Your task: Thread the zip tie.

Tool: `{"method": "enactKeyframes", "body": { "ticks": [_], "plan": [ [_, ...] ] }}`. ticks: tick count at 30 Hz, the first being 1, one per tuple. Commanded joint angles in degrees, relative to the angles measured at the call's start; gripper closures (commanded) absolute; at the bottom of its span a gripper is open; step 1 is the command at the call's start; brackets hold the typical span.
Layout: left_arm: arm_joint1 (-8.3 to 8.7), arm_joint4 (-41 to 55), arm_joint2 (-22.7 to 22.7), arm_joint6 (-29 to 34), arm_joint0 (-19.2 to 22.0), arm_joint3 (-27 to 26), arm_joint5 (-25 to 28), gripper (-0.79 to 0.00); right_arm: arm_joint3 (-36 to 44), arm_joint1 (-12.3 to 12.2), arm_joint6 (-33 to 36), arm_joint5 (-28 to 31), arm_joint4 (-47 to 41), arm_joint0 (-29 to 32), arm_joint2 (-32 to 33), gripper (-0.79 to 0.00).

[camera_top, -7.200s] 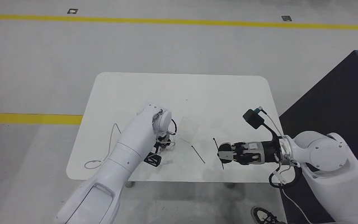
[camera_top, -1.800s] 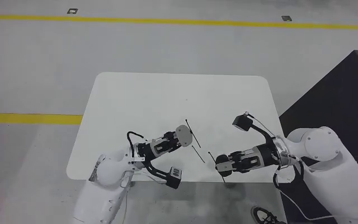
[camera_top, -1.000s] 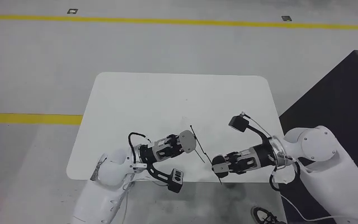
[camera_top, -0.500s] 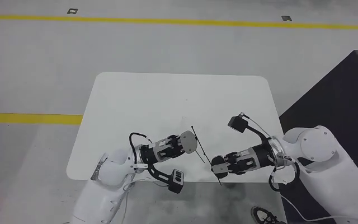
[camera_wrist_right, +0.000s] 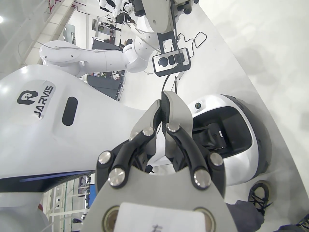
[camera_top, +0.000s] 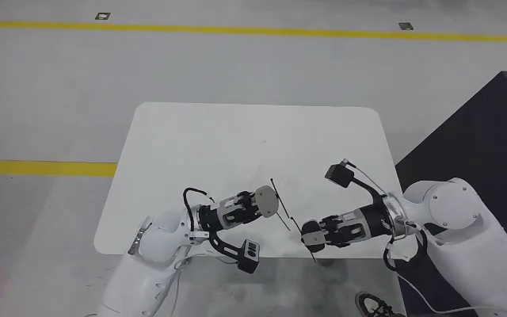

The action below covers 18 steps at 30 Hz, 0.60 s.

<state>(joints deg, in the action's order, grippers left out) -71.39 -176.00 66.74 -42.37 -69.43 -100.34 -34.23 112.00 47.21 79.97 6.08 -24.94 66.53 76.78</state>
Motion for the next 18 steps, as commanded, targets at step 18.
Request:
{"method": "enactKeyframes", "body": {
  "ticks": [18],
  "plan": [
    [0.99,0.0,-1.0,1.2,0.4,-0.3,0.1,0.000,0.1,-0.1,-0.8,-0.2,0.3,-0.4,-0.4,0.000]
  ]
}}
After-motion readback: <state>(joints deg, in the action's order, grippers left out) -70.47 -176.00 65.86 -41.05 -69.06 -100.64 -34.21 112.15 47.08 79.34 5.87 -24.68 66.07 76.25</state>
